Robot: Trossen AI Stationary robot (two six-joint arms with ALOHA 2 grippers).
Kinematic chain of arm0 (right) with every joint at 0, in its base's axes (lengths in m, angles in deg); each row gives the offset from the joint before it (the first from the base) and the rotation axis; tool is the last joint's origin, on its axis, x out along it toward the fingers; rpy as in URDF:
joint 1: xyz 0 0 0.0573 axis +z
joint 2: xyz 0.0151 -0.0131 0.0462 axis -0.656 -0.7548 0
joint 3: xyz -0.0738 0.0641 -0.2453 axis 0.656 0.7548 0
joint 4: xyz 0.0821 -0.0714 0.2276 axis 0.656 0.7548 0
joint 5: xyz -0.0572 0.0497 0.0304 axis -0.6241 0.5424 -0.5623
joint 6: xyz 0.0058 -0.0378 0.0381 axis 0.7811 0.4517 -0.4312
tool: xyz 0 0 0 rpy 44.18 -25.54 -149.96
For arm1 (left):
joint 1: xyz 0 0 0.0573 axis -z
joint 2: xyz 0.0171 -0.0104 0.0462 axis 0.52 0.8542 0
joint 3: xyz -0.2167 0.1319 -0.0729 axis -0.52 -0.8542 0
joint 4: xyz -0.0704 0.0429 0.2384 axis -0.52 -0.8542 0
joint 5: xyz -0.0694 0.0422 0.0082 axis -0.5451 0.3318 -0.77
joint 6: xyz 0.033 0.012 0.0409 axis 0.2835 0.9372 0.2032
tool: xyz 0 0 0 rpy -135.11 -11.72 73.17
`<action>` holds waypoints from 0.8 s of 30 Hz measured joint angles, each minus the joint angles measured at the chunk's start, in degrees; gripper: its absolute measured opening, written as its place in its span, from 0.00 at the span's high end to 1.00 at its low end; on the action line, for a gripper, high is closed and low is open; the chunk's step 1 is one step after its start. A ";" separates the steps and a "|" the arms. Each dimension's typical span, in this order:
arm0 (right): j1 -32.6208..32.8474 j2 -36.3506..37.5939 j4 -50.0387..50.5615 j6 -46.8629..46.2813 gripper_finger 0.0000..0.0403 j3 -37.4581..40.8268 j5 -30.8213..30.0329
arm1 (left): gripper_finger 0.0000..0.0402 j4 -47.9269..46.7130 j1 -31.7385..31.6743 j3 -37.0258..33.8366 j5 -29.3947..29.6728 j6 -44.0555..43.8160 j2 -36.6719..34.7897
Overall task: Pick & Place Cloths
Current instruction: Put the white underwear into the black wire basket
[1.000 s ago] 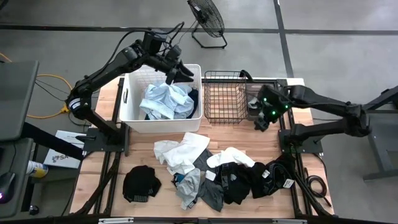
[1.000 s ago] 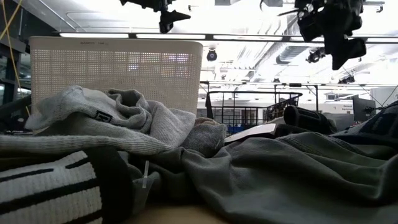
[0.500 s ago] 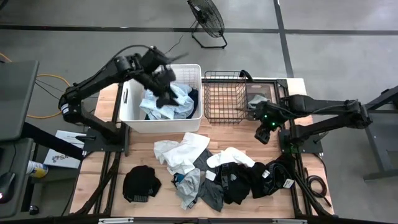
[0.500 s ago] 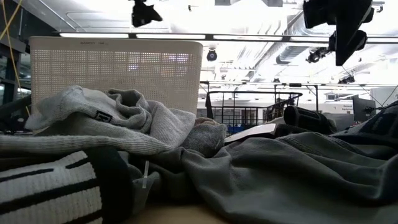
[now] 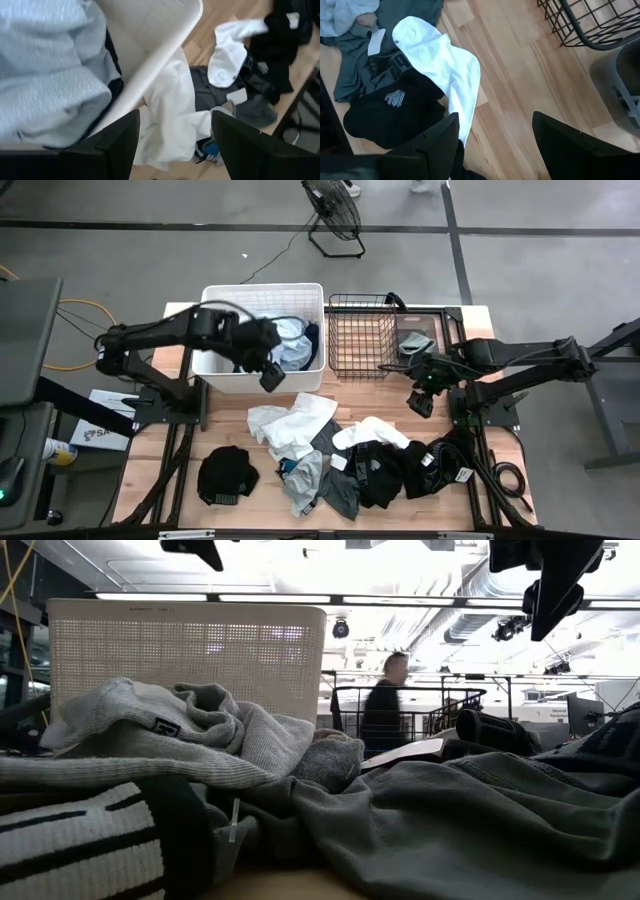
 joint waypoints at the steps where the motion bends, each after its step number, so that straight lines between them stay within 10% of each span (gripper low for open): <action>1: -0.01 0.00 0.02 -0.24 0.39 0.00 0.00 | 0.40 -0.22 1.47 0.00 1.50 -2.85 0.01; 12: 0.25 0.00 -0.48 -3.44 0.39 0.00 -2.74 | 0.40 -6.04 13.83 -0.04 7.32 -26.15 6.59; 24: 0.27 0.00 -1.31 -4.74 0.39 0.00 -2.74 | 0.40 -7.33 19.13 -0.04 3.43 -31.76 19.43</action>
